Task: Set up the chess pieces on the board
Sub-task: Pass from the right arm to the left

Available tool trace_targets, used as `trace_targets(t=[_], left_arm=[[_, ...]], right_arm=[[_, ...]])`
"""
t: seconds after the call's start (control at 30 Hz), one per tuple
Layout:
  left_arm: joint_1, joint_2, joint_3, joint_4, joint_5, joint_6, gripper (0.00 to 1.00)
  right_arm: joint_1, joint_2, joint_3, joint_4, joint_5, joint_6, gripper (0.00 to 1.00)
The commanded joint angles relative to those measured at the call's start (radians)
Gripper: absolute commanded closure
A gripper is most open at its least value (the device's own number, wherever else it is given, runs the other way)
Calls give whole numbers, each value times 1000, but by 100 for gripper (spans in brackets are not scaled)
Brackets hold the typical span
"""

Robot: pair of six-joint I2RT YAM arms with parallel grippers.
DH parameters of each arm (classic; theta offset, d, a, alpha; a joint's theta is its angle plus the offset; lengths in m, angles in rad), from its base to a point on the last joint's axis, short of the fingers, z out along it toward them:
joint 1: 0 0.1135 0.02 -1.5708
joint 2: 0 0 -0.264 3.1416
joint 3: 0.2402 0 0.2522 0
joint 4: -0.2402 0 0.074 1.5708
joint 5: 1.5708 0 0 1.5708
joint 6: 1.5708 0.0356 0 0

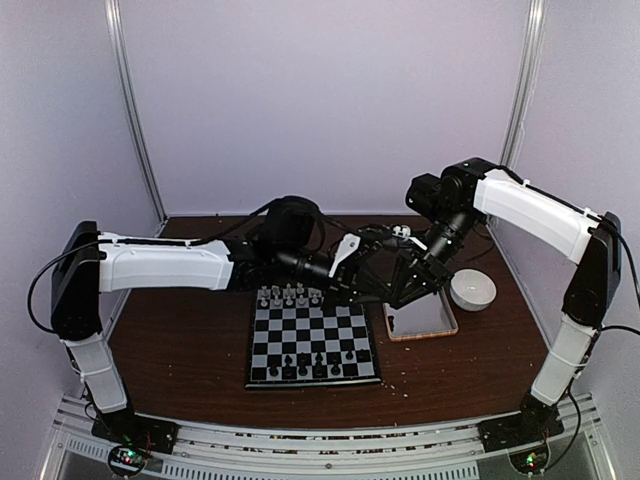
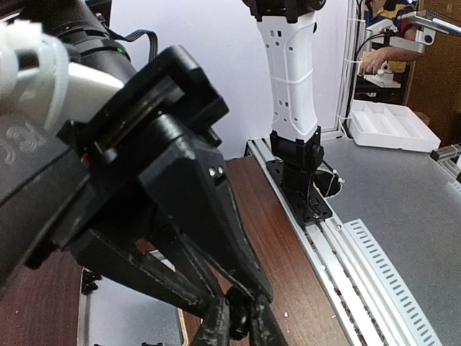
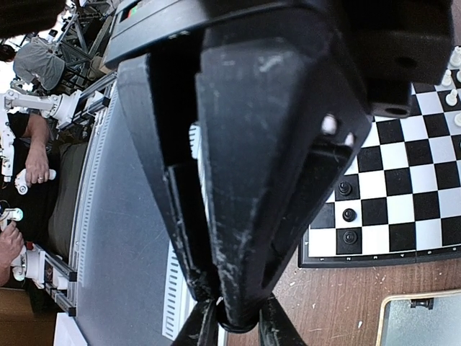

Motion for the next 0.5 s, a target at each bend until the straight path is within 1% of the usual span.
trace_targets(t=[0.0, 0.13, 0.23, 0.37, 0.47], left_arm=[[4, 21, 42, -23, 5, 17, 94], [4, 22, 60, -44, 4, 15, 99], [4, 18, 77, -66, -5, 15, 100], [4, -3, 96, -108, -51, 11, 100], [4, -24, 118, -173, -87, 16, 100]], right_arm=[[5, 11, 33, -20, -41, -22, 79], [5, 9, 34, -26, -43, -28, 79], [5, 1, 28, -27, -38, -32, 76], [0, -31, 1, 1, 7, -20, 65], [-15, -73, -38, 34, 38, 0, 57]])
